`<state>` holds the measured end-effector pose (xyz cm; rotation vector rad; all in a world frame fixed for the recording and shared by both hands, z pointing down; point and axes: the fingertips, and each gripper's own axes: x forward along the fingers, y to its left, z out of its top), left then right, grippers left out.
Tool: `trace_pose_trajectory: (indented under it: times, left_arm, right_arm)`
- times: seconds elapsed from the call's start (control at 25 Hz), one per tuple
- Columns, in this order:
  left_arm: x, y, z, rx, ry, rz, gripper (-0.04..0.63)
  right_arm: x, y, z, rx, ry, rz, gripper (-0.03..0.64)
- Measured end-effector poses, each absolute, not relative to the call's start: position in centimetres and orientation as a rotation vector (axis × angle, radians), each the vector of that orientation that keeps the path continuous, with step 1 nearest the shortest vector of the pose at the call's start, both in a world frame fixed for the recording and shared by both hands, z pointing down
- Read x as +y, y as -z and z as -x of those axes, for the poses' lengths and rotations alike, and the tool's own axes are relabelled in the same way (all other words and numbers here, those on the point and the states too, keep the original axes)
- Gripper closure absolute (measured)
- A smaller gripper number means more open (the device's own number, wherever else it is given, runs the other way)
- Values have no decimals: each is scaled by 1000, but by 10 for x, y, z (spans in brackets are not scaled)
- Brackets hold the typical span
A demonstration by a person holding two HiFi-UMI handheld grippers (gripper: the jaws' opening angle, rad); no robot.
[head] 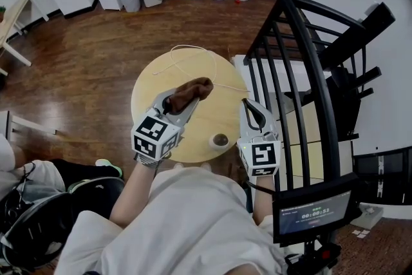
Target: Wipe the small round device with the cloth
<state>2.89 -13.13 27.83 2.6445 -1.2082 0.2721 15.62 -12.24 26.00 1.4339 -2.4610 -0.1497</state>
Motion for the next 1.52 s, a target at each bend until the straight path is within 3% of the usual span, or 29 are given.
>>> trace_pose_trajectory:
  times: [0.68, 1.08, 1.52]
  left_arm:
    - [-131, -274, -25, -1201, -230, -2643, 468]
    - [-64, -279, 38, -1011, -221, -2651, 468]
    - [-55, -297, 4, -944, -247, -2685, 468]
  right_arm:
    - [-121, -265, -159, -2461, 116, -1438, 615]
    - [-47, -268, -103, -2329, -22, -1527, 615]
    - [-31, -298, -134, -2261, -97, -1579, 615]
